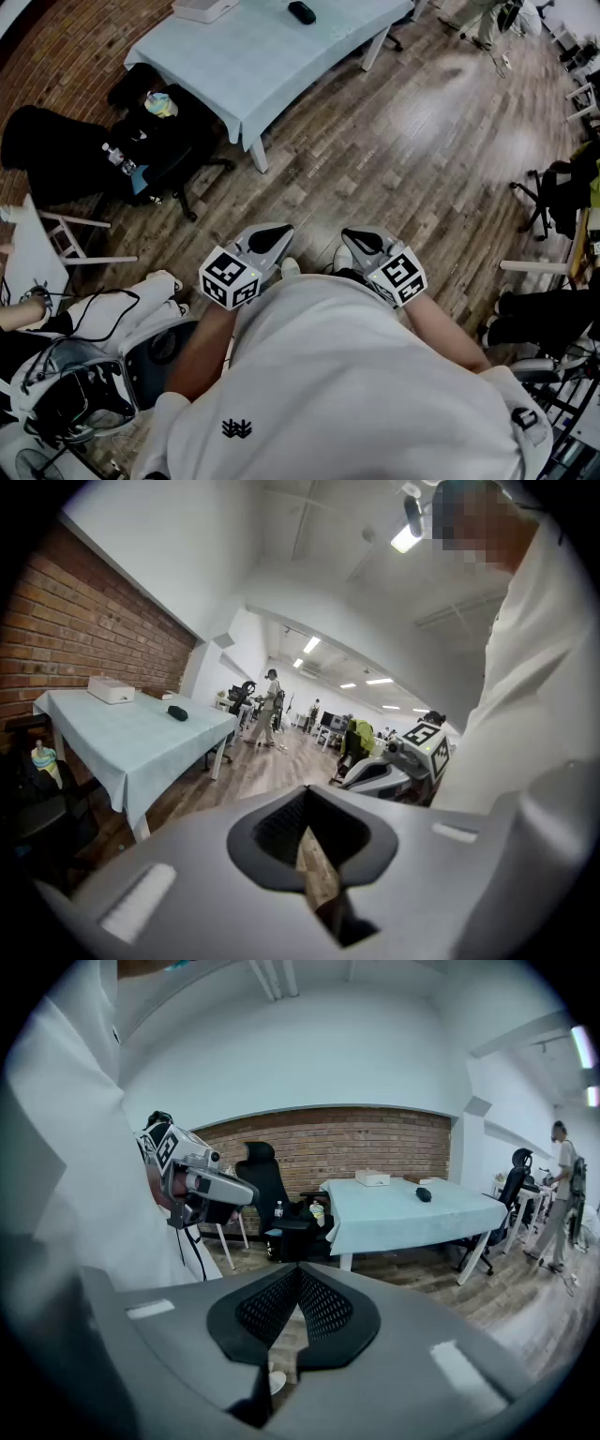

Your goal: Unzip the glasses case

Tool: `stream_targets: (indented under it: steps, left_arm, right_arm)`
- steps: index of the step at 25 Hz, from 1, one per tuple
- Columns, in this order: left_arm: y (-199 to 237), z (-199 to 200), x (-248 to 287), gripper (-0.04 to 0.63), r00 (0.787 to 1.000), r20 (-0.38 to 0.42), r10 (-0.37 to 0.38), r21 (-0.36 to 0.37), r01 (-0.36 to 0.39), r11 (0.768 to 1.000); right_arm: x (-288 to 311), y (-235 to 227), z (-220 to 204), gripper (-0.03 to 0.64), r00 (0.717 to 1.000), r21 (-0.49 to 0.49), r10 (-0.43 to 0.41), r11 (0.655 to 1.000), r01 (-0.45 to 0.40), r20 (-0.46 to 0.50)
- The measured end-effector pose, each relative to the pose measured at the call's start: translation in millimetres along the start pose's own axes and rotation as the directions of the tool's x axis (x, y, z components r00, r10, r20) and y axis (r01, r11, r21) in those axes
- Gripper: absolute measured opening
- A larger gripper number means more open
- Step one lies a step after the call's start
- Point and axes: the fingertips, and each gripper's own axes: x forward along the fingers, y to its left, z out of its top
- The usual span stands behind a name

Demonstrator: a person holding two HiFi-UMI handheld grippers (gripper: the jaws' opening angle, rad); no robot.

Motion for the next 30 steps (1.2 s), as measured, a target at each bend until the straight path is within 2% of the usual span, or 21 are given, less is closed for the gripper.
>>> stream_targets:
  steps: [4,8,15,23,27,30]
  left_arm:
    - [-2.4,2.7,6.1,0.054,1.000,0.008,-0.008,0.000,0.008,1.000]
    - [-2.3,2.3,16.9,0.054,1.000,-0.009,-0.028,0.015,0.029,0.999]
    - [11.8,-1.6,48.0,0.054,0.998,-0.041,-0.043,-0.021,0.042,0.999]
    - [56.9,41.5,119.1,0.054,0.999,-0.054,0.005,-0.024,-0.006,1.000]
    - [82.0,65.9,179.0,0.054,0.996,-0.087,0.030,0.024,-0.028,0.999]
    - [97.9,91.0,220.5,0.054,0.994,-0.083,0.066,0.051,-0.062,0.997]
  right_arm:
    - [-0.7,-4.7,7.0,0.000,1.000,-0.019,-0.003,1.000,0.003,0.010]
    - [0.1,-11.1,5.7,0.000,1.000,0.001,-0.020,1.000,0.020,0.013]
    - [5.5,-39.3,-3.8,0.000,1.000,0.033,-0.015,0.999,0.015,-0.008]
    - [31.0,-138.0,16.4,0.000,0.999,0.040,0.031,0.999,-0.031,0.016]
    - [39.9,-208.1,32.8,0.000,0.995,0.035,0.065,0.997,-0.068,0.075]
    - [43.3,-254.1,36.8,0.002,0.992,0.027,0.089,0.995,-0.092,0.089]
